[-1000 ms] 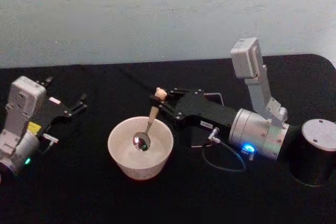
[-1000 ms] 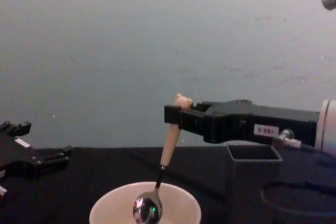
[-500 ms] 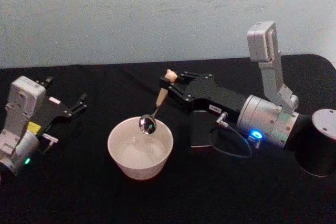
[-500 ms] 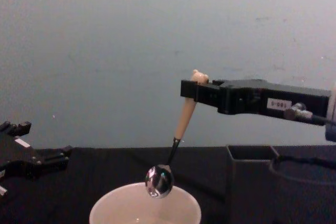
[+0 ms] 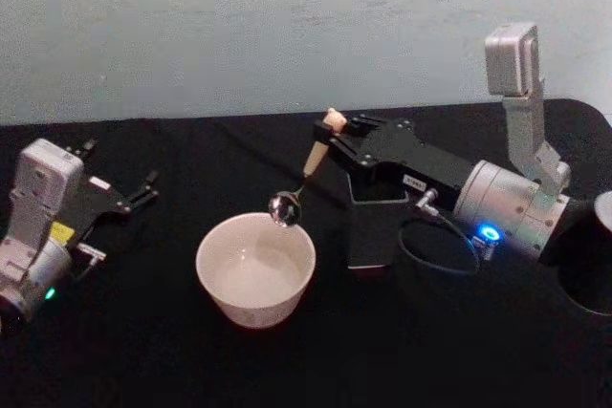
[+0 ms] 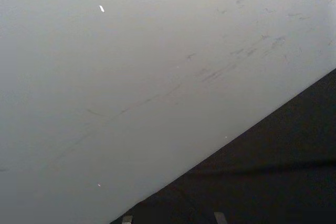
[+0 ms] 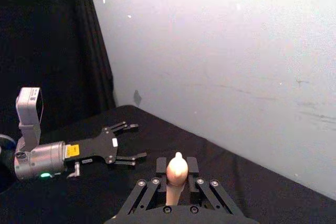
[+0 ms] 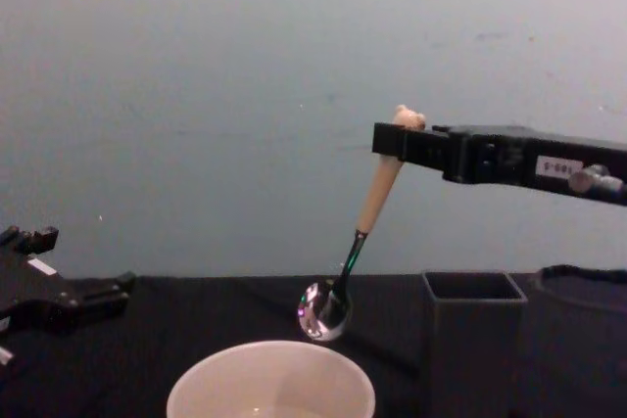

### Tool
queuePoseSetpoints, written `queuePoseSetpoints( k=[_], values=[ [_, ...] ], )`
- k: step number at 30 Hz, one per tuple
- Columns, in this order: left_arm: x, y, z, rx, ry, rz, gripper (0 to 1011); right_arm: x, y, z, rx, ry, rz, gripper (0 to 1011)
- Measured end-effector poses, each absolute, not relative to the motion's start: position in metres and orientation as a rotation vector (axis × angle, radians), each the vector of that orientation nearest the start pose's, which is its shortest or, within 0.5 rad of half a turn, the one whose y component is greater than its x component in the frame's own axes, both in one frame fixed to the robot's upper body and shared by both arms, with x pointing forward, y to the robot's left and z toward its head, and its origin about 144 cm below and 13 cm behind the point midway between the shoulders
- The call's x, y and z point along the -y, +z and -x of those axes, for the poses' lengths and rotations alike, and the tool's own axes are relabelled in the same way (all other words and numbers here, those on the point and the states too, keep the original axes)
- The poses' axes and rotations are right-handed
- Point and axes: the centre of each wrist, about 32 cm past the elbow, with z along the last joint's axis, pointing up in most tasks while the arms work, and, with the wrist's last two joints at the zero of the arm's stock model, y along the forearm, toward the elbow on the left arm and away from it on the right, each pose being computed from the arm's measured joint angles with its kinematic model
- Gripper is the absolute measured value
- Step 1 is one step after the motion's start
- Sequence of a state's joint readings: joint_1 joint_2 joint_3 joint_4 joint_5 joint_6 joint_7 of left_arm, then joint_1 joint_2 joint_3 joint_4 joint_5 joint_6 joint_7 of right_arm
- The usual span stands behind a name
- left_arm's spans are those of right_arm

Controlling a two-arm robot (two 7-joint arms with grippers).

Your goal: Pick up the stirring spoon with one hand, stir inside the cup, then place it back in its original position.

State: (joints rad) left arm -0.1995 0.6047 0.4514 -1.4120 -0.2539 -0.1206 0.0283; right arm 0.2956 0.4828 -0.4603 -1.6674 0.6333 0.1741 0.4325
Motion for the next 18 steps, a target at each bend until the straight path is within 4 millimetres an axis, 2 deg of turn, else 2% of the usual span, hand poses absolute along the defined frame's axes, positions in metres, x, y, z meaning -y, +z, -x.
queuePoseSetpoints(
  k=[18],
  values=[
    [-0.310, 1.140, -0.489, 0.285, 1.248, -0.304, 1001, 0.240, 1.240, -0.502, -0.075, -0.720, -0.063, 214]
  ],
)
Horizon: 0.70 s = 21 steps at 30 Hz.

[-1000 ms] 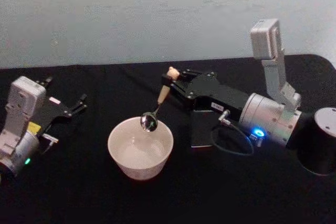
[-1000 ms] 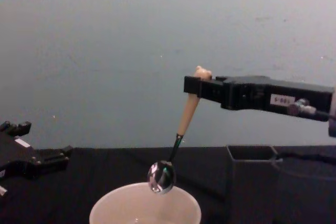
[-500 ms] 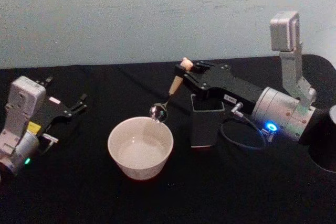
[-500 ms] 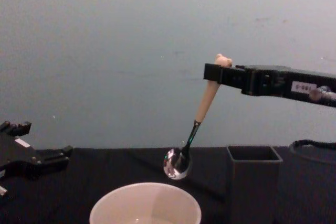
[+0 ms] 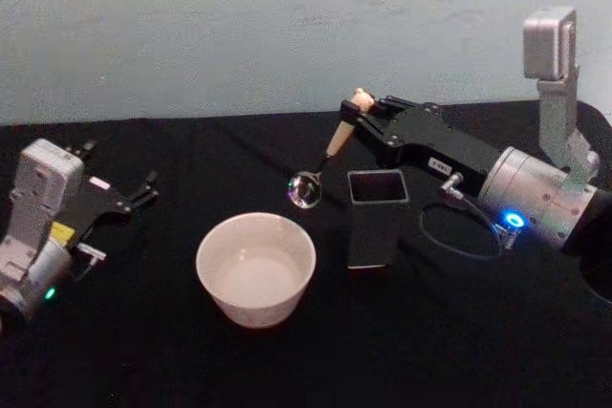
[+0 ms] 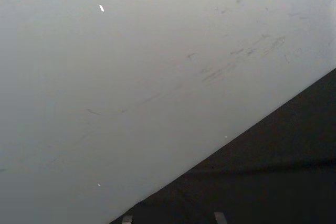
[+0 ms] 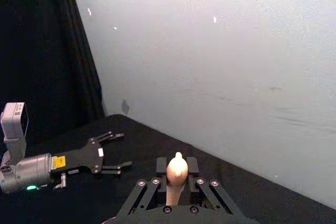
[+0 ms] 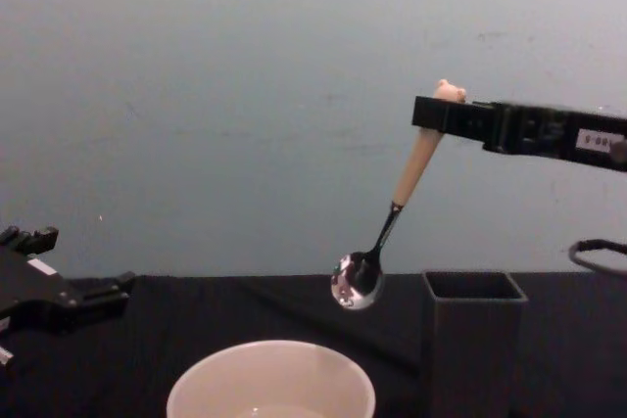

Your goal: Pick up the stirring spoon with one hand, stir inside the cup, then place it back in its original position.

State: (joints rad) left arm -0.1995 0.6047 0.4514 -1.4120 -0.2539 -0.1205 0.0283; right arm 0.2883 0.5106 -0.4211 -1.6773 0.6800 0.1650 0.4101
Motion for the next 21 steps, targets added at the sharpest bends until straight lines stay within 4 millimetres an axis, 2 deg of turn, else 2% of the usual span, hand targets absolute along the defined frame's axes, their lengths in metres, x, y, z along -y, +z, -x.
queuePoseSetpoints(
  k=[21],
  values=[
    [-0.310, 1.140, -0.489, 0.285, 1.248, -0.304, 1001, 0.259, 1.250, -0.506, -0.086, -0.766, -0.095, 214]
  ],
)
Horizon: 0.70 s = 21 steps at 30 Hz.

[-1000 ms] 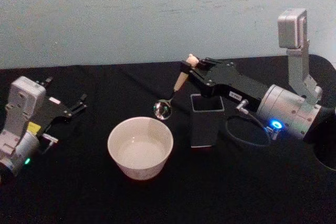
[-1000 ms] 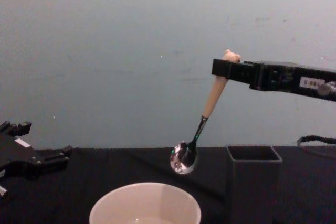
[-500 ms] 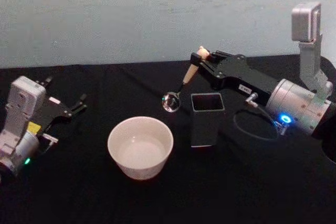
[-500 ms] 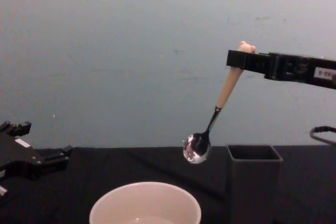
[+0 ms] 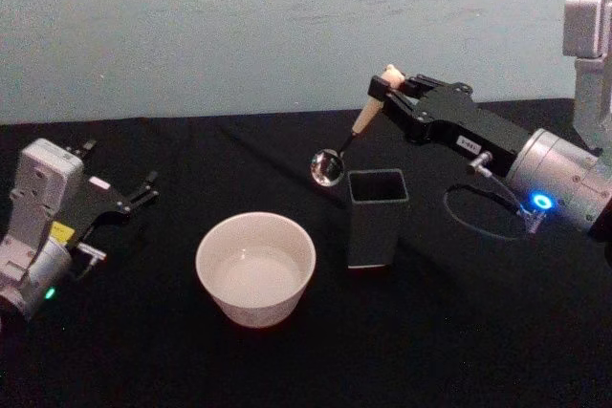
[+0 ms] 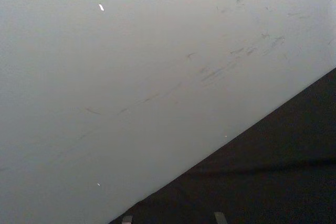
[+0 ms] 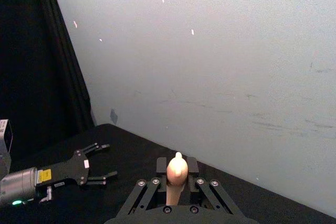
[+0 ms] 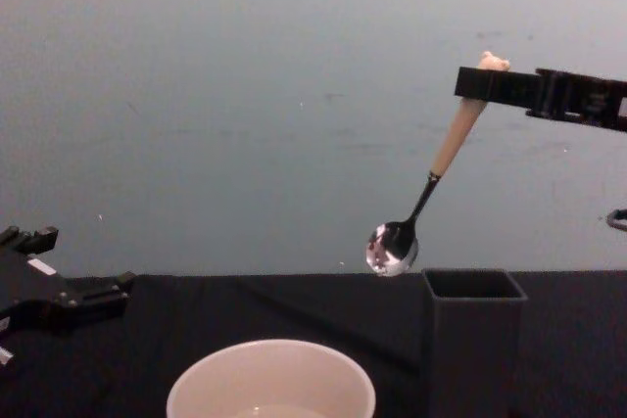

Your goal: Pick up the stirring spoon with one hand, stir inside the cup, then place it back in its original position.

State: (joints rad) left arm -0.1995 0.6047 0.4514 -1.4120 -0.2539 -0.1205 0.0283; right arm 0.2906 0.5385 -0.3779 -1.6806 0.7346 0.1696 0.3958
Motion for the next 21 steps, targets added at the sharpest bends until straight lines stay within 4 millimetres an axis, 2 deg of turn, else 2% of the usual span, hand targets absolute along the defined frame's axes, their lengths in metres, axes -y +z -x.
queuePoseSetpoints(
  k=[21],
  values=[
    [-0.310, 1.140, -0.489, 0.285, 1.248, -0.305, 1001, 0.282, 1.256, -0.495, -0.090, -0.781, -0.118, 214]
  ],
)
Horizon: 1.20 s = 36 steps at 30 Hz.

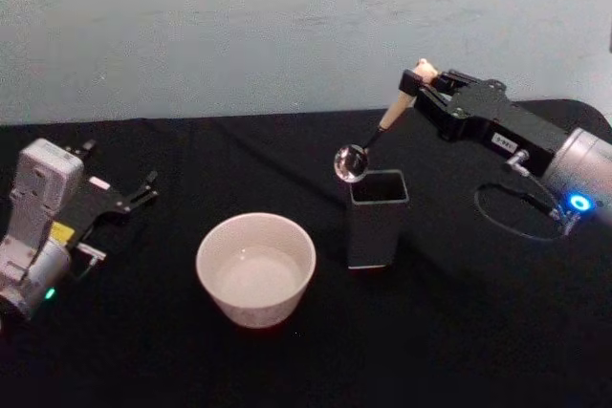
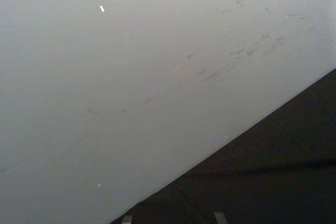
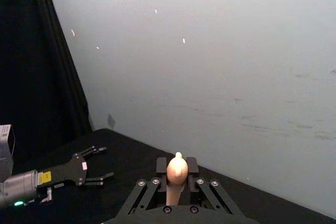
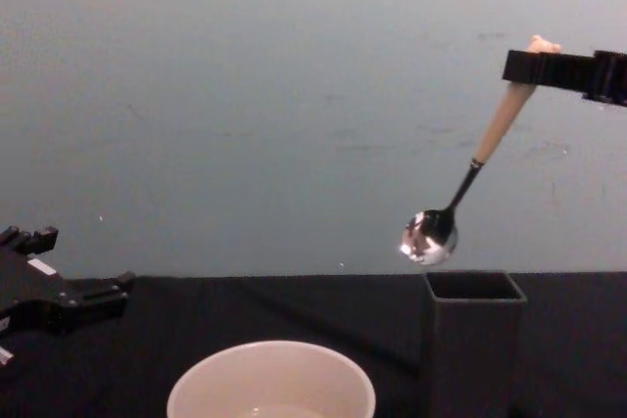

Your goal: Pick up the stirring spoon with one hand, stir inside the cup, then place it back in its original position.

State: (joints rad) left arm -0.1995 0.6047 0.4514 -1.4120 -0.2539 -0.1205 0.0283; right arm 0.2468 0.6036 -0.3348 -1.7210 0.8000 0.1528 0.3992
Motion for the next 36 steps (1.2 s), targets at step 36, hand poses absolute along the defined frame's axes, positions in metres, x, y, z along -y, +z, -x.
queuePoseSetpoints(
  k=[36],
  values=[
    [-0.310, 1.140, -0.489, 0.285, 1.248, -0.304, 1001, 0.304, 1.240, -0.490, -0.067, -0.822, -0.039, 214]
  ],
)
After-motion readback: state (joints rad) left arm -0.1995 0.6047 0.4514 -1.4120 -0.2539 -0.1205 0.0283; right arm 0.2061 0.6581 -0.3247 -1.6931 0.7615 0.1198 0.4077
